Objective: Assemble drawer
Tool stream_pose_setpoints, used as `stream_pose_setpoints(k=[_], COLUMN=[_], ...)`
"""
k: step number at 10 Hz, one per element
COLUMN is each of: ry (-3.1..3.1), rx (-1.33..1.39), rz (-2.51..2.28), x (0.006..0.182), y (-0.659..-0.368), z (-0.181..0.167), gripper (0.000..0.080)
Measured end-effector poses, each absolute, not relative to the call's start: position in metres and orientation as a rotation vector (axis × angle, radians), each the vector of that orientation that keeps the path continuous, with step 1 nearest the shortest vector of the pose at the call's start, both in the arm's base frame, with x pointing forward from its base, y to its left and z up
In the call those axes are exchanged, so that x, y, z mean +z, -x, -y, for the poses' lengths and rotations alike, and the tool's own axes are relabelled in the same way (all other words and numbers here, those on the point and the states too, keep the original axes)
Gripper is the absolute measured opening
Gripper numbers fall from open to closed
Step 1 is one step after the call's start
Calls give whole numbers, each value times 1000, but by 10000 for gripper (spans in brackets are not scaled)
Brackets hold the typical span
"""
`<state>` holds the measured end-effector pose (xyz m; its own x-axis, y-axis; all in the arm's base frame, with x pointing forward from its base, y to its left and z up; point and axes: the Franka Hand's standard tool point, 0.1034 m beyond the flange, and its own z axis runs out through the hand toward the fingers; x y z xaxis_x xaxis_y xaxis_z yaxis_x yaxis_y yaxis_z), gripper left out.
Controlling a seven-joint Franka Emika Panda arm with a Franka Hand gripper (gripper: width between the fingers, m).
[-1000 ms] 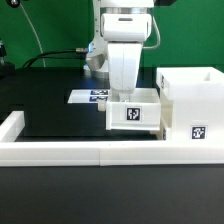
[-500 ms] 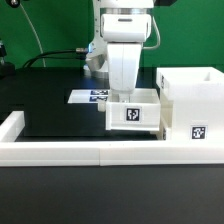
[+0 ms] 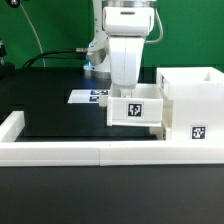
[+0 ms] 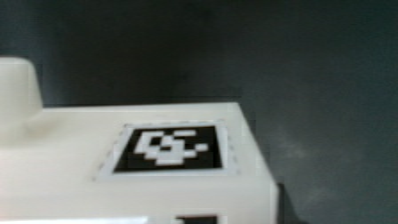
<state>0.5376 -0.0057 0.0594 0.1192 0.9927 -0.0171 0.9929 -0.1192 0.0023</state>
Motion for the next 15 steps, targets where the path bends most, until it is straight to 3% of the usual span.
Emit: stream_pose_setpoints(k=[15], ry=[-2234], rx=[-48], rz=[-2181], x=[58], y=[-542], z=[-25], gripper=[42])
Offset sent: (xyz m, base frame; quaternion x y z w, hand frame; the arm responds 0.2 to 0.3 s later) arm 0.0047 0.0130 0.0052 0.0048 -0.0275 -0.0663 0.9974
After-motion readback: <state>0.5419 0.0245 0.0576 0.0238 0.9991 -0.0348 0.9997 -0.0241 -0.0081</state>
